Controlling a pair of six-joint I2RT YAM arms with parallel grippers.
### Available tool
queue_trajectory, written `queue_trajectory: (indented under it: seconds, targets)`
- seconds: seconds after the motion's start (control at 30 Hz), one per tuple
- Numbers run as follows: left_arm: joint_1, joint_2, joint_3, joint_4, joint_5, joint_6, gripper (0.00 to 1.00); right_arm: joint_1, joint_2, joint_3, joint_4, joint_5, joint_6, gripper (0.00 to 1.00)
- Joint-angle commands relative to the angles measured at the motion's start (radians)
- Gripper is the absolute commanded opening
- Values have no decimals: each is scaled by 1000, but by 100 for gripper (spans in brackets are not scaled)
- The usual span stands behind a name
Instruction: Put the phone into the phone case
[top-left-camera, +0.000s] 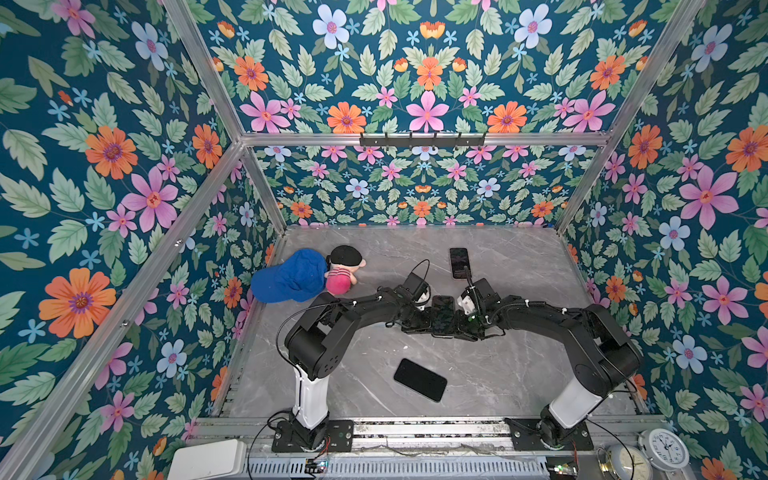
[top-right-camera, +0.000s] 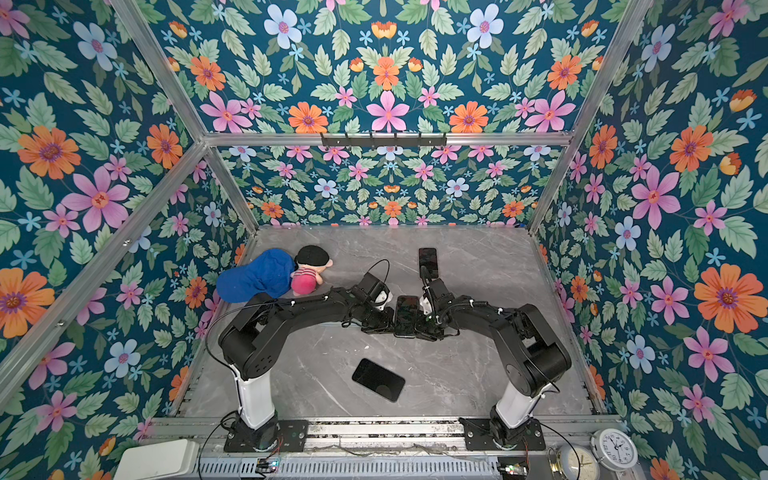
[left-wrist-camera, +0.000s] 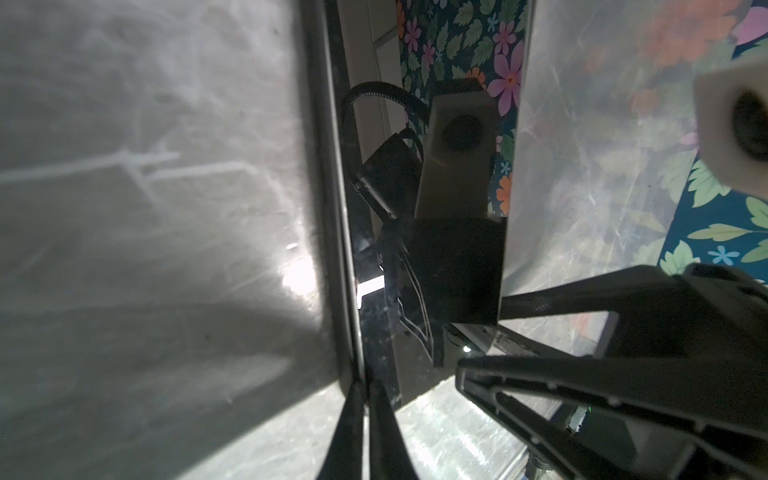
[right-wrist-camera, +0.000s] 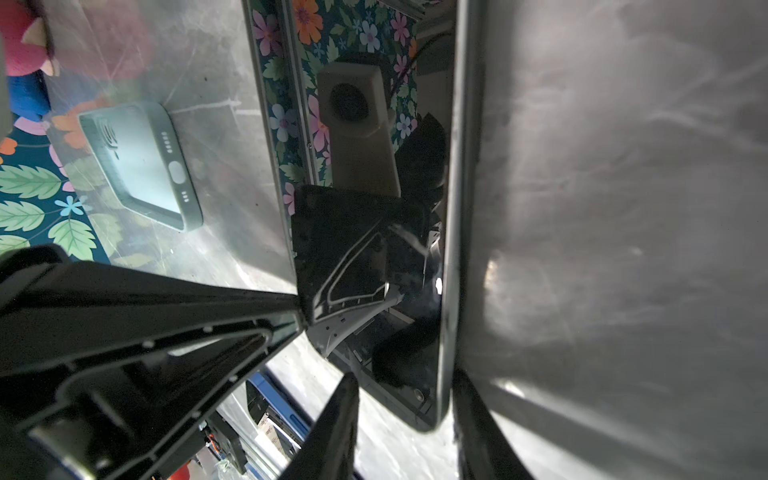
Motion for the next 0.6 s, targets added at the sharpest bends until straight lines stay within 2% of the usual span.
queue_trajectory:
  seconds: [0.0, 0.2, 0.57]
  targets:
    - [-1, -2, 12, -66, -55, 35, 14, 1, -11, 13, -18, 19, -14, 38]
    - [-2, 1, 17, -74, -60, 47, 21, 2, -46, 23, -47, 42, -25, 38]
    - [-1, 18, 13, -61, -50, 52, 25, 2, -47, 24, -51, 44, -25, 38]
